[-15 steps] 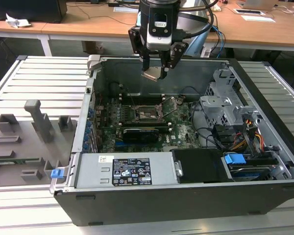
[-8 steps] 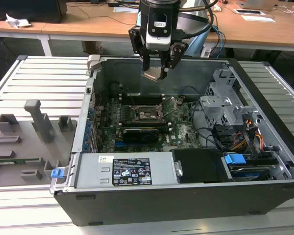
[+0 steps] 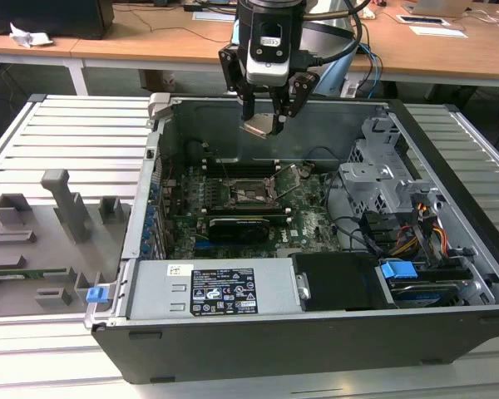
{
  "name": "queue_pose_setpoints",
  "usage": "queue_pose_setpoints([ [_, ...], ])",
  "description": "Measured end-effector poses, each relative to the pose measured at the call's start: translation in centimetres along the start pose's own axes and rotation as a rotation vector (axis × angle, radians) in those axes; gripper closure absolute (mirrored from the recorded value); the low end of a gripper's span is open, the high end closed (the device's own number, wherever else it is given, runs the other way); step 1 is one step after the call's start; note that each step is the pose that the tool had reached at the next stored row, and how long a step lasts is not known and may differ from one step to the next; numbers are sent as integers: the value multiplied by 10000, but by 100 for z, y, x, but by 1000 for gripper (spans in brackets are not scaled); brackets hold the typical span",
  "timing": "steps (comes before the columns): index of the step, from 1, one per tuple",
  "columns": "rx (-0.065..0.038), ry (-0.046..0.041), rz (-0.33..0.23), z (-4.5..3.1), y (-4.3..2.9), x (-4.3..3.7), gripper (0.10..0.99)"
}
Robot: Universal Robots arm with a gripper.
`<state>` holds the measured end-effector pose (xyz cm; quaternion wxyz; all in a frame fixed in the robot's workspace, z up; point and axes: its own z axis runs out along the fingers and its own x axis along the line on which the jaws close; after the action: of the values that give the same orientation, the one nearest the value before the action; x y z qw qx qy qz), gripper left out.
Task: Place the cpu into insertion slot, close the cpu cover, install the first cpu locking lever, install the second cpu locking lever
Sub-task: 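Place the cpu into insertion slot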
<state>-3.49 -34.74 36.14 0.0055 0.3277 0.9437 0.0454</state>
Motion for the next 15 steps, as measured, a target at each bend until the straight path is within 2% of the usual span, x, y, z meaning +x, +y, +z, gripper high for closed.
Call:
queue_pose_setpoints([
  [15, -6, -26, 287, 4, 0, 0, 549],
])
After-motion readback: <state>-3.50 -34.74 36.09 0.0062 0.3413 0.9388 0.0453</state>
